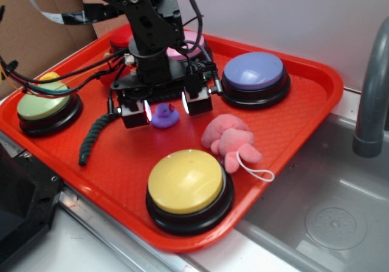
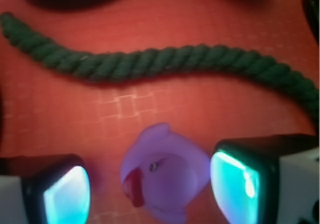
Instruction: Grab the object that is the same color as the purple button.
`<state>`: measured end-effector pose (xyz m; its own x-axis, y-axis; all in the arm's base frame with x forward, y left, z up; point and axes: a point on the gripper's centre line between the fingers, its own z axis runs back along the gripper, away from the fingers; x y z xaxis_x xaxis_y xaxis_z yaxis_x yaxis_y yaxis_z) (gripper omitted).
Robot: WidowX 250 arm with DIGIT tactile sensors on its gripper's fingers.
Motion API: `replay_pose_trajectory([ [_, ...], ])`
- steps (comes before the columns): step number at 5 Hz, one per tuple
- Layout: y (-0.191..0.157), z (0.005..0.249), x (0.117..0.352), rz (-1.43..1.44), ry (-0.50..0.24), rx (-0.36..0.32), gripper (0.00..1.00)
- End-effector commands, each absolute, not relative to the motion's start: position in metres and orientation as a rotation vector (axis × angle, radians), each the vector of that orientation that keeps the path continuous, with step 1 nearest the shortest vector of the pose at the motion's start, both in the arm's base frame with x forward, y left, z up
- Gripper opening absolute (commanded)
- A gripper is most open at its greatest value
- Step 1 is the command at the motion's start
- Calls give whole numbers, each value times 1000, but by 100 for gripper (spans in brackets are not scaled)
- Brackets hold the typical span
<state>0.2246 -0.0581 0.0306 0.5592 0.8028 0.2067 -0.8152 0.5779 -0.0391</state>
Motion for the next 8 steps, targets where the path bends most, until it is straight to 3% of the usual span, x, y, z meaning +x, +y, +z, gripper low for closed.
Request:
replay_pose_trajectory([
  [1, -46, 43, 228, 1007, -239, -2, 0],
  [3, -31, 73, 227, 894, -251, -40, 0],
  [4, -21, 100, 231, 700, -154, -28, 0],
  [6, -13, 162, 232, 344, -93, 3, 0],
  [8, -4, 199, 227, 317, -146, -41, 0],
])
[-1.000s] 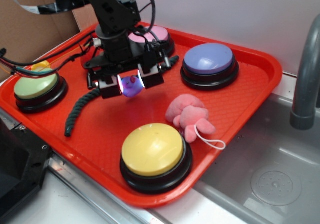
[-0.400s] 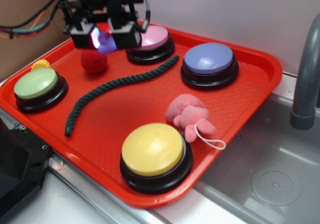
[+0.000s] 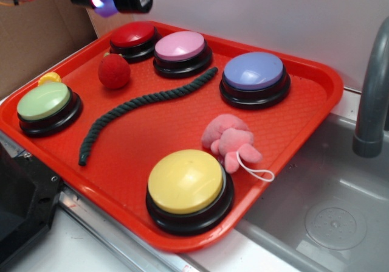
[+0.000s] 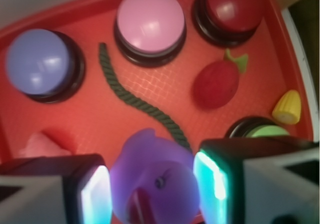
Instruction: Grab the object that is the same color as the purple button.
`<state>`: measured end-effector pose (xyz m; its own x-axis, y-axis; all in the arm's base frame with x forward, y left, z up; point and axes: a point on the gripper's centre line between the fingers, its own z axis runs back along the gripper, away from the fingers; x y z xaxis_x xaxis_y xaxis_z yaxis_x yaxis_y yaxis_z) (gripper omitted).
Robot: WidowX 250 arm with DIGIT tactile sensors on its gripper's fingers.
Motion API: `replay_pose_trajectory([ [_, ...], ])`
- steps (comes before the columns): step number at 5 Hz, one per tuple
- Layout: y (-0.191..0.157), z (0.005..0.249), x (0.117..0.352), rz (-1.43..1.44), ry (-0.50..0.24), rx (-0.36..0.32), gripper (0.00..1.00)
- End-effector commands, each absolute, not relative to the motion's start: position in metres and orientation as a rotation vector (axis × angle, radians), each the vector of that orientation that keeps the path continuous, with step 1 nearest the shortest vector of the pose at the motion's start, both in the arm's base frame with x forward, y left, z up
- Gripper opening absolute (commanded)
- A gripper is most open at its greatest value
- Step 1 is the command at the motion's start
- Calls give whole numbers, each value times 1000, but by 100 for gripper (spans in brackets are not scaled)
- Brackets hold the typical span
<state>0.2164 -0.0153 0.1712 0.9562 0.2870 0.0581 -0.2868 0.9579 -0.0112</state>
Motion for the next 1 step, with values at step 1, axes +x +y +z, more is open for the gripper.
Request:
replay_pose_trajectory([
  [1, 10, 195, 224, 356, -117, -47, 0],
])
